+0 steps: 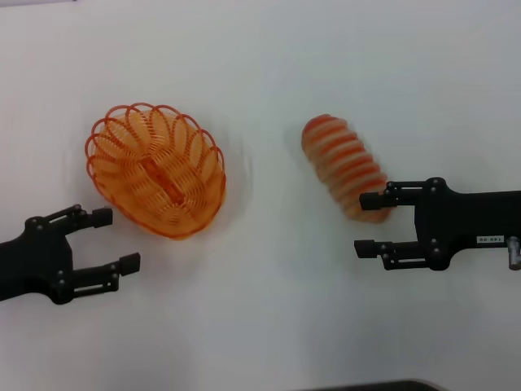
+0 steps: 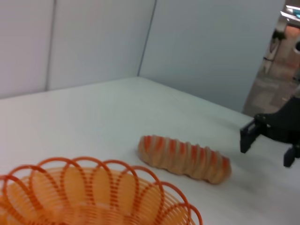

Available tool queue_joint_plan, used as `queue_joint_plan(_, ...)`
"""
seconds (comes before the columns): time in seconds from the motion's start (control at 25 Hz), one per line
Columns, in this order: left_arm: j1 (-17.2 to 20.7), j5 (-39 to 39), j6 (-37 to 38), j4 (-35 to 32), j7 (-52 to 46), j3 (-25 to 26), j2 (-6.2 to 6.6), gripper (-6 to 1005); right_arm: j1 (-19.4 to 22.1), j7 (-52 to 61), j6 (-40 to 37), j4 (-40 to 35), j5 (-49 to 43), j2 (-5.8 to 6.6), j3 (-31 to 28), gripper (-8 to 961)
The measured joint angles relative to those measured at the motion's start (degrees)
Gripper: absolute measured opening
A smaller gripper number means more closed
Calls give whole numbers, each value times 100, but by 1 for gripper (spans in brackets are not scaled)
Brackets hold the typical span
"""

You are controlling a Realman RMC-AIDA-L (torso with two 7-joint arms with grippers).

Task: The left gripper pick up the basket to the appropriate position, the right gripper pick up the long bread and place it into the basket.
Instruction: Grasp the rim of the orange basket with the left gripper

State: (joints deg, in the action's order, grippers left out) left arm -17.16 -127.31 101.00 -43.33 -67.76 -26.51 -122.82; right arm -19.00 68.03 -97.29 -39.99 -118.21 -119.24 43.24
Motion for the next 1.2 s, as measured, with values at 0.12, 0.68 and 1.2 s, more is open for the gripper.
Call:
queue_joint_plan(0.12, -59, 68, 69, 3, -174, 204, 1, 855, -12, 2, 3, 0, 0, -1, -9, 750)
queue_joint_plan(0.68, -1290, 302, -591, -290, -3263, 471, 179, 842, -318, 302, 109, 61, 20, -2, -26, 749)
queue_joint_plan(1.2, -2308, -1327, -2481, -795, -5523, -1691, 446, 839, -510, 450, 117, 55, 24, -2, -26, 749)
